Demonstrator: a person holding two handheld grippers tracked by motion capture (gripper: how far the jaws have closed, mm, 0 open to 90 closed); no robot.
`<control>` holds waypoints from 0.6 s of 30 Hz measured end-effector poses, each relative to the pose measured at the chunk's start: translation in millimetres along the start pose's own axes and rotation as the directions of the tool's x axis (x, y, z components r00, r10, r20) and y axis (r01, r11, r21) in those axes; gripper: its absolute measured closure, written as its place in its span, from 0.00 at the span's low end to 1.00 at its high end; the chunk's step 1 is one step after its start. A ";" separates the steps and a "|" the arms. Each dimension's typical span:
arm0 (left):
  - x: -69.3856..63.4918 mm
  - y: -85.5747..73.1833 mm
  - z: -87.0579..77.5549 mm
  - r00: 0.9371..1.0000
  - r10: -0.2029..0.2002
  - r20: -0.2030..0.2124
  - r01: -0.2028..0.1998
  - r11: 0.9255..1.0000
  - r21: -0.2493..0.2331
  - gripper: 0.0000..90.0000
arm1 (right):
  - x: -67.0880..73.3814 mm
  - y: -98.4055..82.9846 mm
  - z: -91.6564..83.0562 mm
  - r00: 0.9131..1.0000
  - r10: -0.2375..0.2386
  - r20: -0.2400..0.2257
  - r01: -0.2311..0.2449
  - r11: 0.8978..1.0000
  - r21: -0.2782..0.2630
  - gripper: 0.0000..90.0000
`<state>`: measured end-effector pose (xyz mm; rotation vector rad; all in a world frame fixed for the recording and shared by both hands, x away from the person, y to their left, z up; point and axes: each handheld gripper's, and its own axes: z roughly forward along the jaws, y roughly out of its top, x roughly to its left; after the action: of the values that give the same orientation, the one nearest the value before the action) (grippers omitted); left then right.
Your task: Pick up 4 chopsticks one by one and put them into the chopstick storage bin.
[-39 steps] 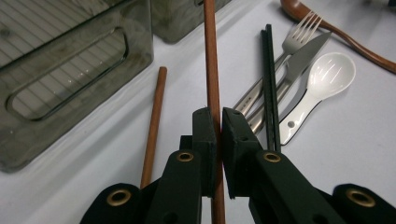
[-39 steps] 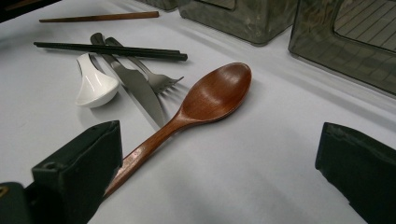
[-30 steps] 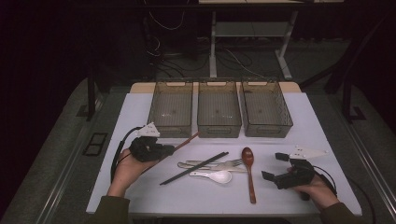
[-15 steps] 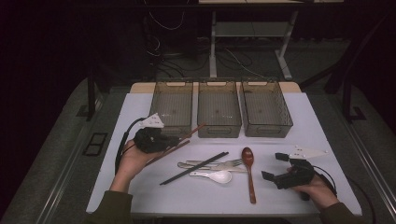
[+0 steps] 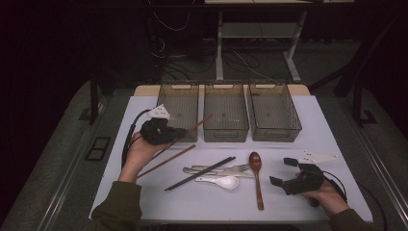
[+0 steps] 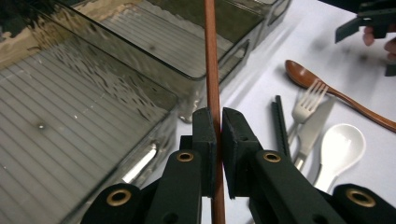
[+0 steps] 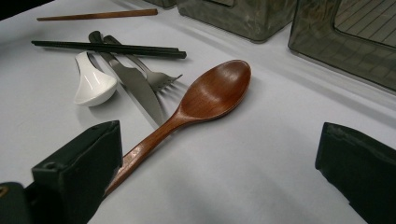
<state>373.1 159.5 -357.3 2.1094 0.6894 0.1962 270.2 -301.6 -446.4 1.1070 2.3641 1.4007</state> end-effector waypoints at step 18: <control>29.5 22.0 10.0 0.998 -0.040 -0.055 0.040 0.999 -0.005 0.93 | -0.6 0.3 -0.5 1.000 0.002 0.000 -0.002 1.000 -0.006 0.01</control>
<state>410.3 158.3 -349.1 2.0911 0.7622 0.2339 270.5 -302.3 -446.0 1.1081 2.3584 1.4070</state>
